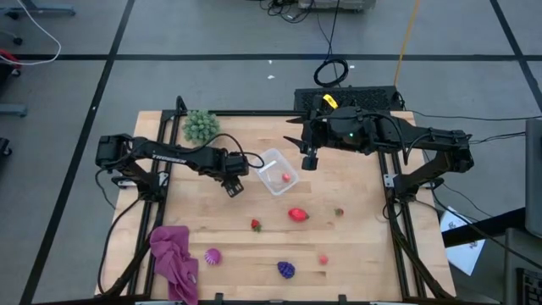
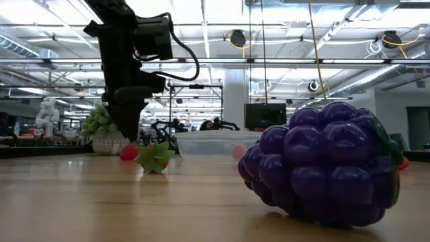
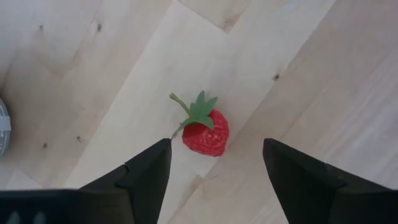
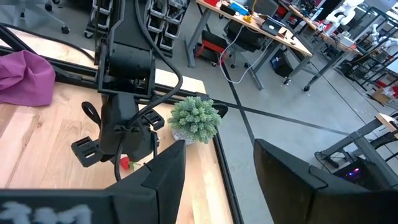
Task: Pick and placing Produce into tupperware
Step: Put the left strawberry into the transparent bin
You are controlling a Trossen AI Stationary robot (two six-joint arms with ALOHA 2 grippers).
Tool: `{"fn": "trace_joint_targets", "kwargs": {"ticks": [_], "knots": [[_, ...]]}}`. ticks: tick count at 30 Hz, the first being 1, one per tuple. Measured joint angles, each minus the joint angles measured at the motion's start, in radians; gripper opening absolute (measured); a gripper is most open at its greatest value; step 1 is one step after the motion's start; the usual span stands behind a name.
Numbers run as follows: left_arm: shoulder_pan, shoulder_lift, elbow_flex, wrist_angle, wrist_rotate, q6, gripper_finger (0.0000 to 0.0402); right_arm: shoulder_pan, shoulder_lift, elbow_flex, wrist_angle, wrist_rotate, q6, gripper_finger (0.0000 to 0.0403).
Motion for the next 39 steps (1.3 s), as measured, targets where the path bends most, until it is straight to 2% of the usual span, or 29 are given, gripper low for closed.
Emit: {"fn": "trace_joint_targets", "kwargs": {"ticks": [13, 19, 35, 39], "knots": [[0.011, 0.085, -0.002, 0.033, 0.007, 0.007, 0.0256, 0.000, 0.000, 0.000, -0.002, 0.000, 0.002, 0.0181], [0.026, 0.113, -0.001, 0.073, 0.050, 0.029, 0.0253, 0.000, 0.000, 0.000, -0.007, -0.001, 0.004, 0.0181], [0.026, 0.124, -0.002, 0.077, 0.058, 0.034, 0.0252, 0.000, 0.000, 0.000, -0.007, -0.001, 0.004, 0.0181], [0.026, 0.124, -0.002, 0.077, 0.053, 0.036, 0.0238, 0.000, 0.000, 0.000, -0.007, -0.001, 0.004, 0.0181]]}}
